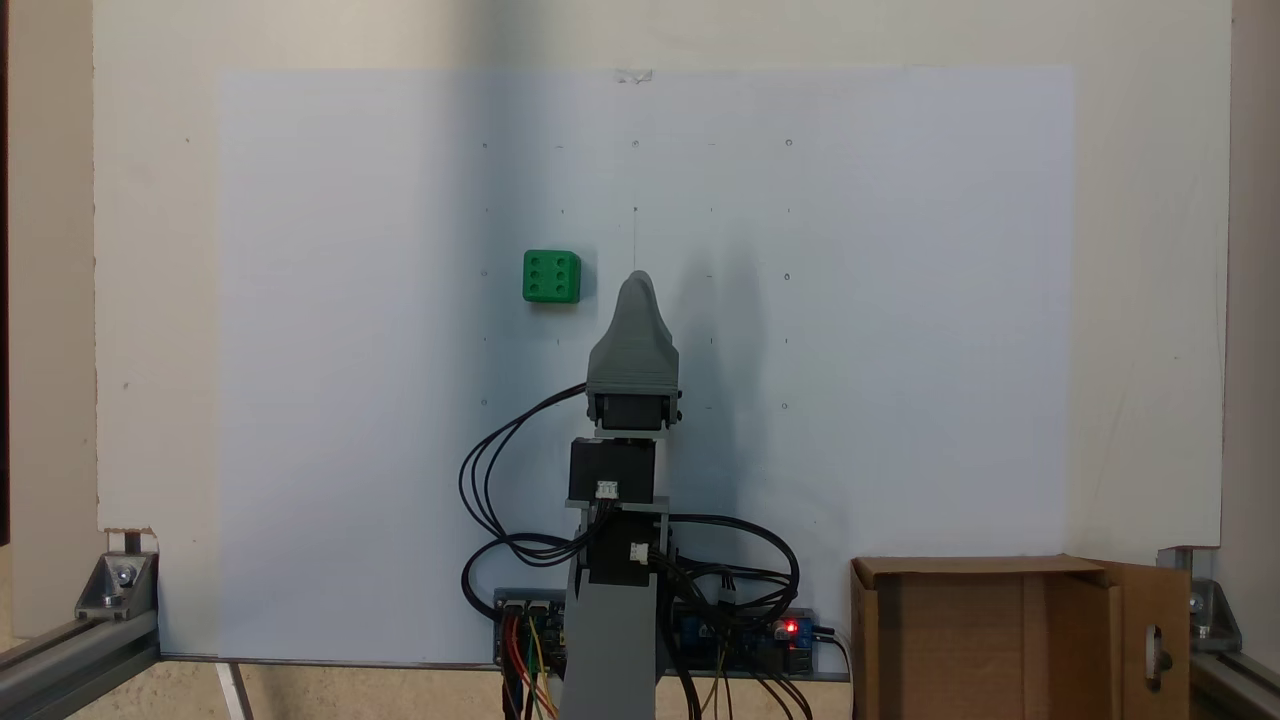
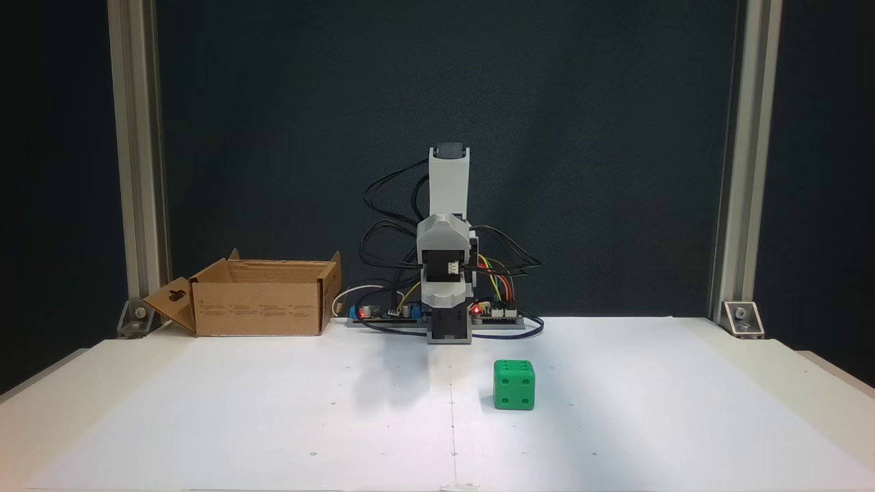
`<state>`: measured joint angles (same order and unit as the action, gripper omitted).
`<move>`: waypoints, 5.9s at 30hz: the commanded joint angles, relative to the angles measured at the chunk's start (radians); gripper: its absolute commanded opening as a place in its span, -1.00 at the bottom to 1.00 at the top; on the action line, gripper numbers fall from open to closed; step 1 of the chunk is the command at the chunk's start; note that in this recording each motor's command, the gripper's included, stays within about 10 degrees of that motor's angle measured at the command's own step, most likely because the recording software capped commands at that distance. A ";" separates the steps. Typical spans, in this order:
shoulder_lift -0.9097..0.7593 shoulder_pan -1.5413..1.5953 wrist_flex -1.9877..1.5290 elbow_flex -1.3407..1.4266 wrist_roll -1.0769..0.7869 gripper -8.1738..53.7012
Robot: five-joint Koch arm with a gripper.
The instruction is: Grasp a green dice and put it in the bin.
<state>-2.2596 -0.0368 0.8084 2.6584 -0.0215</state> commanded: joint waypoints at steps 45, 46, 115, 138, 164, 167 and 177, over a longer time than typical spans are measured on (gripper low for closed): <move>-0.091 0.222 -2.084 -1.124 0.342 0.62; -0.091 0.229 -2.133 -1.143 0.347 0.62; 0.756 0.423 -2.278 -1.667 0.557 0.64; 0.765 0.391 -2.161 -1.508 0.534 0.64; 0.773 0.376 -2.057 -1.373 0.525 0.64; 0.787 0.376 -2.040 -1.365 0.525 0.64; 0.874 0.383 -1.979 -1.344 0.522 0.63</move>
<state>-1.3729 0.3313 -1.1796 1.3254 0.4679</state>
